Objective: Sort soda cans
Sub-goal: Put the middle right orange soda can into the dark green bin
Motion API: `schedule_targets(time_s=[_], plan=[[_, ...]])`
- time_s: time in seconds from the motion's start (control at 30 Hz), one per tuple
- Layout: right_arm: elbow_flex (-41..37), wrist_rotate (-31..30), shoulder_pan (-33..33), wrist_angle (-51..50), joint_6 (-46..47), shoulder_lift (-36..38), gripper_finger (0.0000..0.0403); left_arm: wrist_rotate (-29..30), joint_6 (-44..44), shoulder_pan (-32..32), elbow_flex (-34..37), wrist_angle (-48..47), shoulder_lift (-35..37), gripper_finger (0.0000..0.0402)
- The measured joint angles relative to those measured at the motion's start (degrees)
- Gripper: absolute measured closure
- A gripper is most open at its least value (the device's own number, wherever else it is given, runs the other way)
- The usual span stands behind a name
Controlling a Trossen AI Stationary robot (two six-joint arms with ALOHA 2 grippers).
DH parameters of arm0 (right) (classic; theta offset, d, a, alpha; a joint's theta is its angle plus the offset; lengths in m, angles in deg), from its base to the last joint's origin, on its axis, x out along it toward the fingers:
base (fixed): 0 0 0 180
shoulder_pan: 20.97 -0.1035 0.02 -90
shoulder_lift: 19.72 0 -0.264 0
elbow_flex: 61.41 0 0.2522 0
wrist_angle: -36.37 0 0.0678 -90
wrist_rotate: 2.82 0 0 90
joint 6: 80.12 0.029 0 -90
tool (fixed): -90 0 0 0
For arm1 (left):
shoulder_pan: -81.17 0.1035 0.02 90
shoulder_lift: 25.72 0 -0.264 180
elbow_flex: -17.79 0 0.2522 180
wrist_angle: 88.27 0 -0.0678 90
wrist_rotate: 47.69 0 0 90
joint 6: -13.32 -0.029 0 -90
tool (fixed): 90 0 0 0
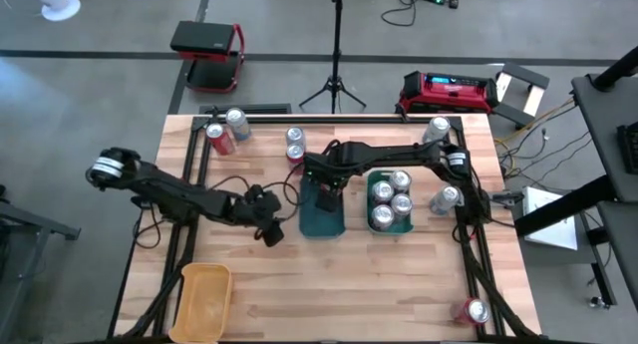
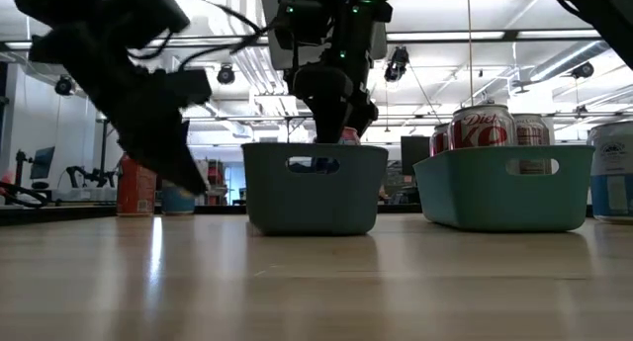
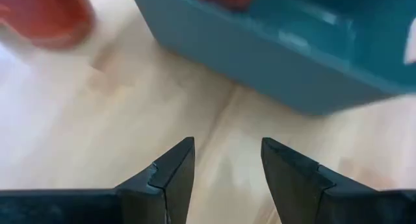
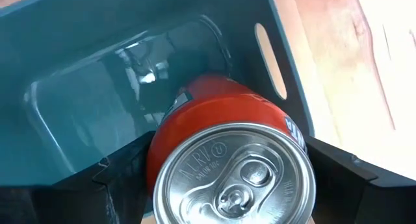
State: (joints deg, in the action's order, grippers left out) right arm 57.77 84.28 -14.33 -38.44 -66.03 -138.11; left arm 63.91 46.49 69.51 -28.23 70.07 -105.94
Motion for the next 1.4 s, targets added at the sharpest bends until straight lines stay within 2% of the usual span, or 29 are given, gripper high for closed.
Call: schedule_targets(time_s=[0.3,0.6,0.73,0.97,1.4], plan=[[0.0,0.3,0.5,-1.7,0.3,0.0,0.0094,-0.5,-5.8,1.0,-6.6,2.4,-10.7,0.0239],[0.2,0.1,0.7,-4.3,-0.4,0.3,0.0094,-1.3,-10.2,1.1,-12.9,2.3,-17.9,0.0239],[0.1,0.0,0.7,-5.0,-0.4,0.5,0.0094,-0.1,-10.1,1.6,-12.7,1.9,-17.8,0.0239],[0.0,-1.4,0.9,-4.8,0.2,0.6,0.0094,0.7,-5.8,1.8,-11.3,-4.7,-14.5,0.0239],[0.0,-1.1,0.9,-6.1,4.4,0.7,0.0088,6.8,-4.2,1.8,-9.0,-5.1,-10.1,0.0239]])
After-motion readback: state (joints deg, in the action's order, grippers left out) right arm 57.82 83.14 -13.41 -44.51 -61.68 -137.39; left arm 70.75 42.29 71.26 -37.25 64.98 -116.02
